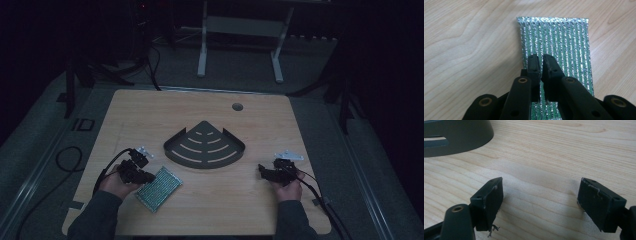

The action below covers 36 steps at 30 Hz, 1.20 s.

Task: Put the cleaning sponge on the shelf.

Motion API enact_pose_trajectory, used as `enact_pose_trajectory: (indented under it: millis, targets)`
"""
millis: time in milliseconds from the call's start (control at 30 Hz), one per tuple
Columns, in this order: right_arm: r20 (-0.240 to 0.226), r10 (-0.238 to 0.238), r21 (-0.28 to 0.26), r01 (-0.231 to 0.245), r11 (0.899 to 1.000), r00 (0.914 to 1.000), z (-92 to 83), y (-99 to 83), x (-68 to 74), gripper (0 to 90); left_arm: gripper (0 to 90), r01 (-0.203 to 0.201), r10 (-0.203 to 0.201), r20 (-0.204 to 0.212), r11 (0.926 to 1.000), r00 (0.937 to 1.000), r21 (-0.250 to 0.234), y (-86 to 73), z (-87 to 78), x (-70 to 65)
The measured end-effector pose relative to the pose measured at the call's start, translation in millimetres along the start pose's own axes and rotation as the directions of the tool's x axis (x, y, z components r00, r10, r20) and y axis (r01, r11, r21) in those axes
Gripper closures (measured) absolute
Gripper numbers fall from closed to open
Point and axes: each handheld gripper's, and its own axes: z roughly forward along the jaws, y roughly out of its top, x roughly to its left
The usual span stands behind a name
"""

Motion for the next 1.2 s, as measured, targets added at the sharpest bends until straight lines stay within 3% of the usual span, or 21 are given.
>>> enact_pose_trajectory:
  millis: [167, 400, 600, 1067, 1200]
  targets:
    - [0.0, 0.0, 0.0, 0.0, 1.0, 1.0, 0.0, 0.0, 0.0, 20.1, 81.5, 0.028, -0.029, 0.022, 0.9982, 0.9993, 0.054, 11.1, 1.9, 9.5]
    - [0.0, -0.001, 0.0, 0.001, 1.0, 1.0, 0.0, 0.0, 0.0, 20.0, 80.8, 0.055, -0.059, 0.046, 0.9943, 0.9972, 0.091, 16.7, 9.2, 18.3]
    - [0.0, -0.001, 0.0, 0.001, 1.0, 1.0, 0.0, 0.0, -0.1, 20.0, 80.0, 0.065, -0.074, 0.086, 0.9925, 0.9936, 0.103, 19.0, 12.3, 22.2]
    - [0.0, -0.001, 0.0, 0.001, 1.0, 1.0, 0.0, 0.0, 0.0, 20.0, 79.7, 0.093, -0.108, 0.102, 0.9855, 0.9889, 0.142, 20.5, 20.5, 28.0]
    - [0.0, -0.001, 0.0, 0.001, 1.0, 1.0, 0.0, 0.0, 0.0, 20.0, 81.3, 0.111, -0.131, 0.128, 0.9819, 0.9831, 0.154, 20.7, 22.8, 31.7]
